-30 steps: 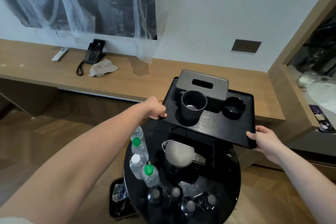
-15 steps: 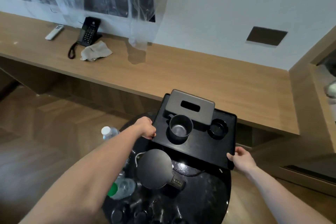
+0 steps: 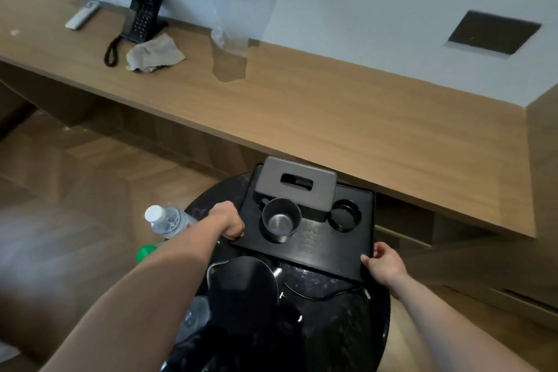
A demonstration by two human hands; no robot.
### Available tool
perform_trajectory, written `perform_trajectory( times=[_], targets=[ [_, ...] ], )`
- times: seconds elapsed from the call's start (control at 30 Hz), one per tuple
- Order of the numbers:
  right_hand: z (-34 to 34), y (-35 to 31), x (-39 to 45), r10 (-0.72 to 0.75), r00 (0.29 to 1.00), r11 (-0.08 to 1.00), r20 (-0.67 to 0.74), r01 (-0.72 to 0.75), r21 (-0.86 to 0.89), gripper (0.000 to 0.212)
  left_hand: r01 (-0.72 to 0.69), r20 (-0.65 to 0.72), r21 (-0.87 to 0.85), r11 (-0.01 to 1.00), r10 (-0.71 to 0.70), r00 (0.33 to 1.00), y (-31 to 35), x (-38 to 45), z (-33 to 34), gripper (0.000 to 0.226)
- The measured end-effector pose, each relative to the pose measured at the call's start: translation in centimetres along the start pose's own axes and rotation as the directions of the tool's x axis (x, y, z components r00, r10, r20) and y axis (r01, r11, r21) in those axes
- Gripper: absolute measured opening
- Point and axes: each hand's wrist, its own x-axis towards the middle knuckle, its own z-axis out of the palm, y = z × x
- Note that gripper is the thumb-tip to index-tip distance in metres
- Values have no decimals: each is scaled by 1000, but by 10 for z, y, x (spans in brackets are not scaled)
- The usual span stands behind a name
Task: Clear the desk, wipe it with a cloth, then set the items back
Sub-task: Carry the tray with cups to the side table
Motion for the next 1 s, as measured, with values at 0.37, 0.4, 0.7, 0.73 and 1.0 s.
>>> perform_trajectory(
  times=[0.37,0.4,0.7,0.73,1.0],
  targets=[
    [7,6,15,-39,999,972,10,40,-231,30,-54,-2,336,940,58,998,3,8,13,33],
    [7,6,15,-37,999,963,23,42,-267,35,-59,2,352,934,62,998,3,7,13,35],
    [17,8,-2,-36,999,913,36,47,-406,53,-53,-63,522,851,101,993,3,-19,-5,35],
    [17,6,-5,-39,999,919,36,50,-391,56,-54,-73,528,848,109,991,3,-24,-9,35],
    [-10,-39,-52,-237,971,926,32,235,-294,71,-238,-169,458,857,347,923,19,-87,-66,42]
  ],
)
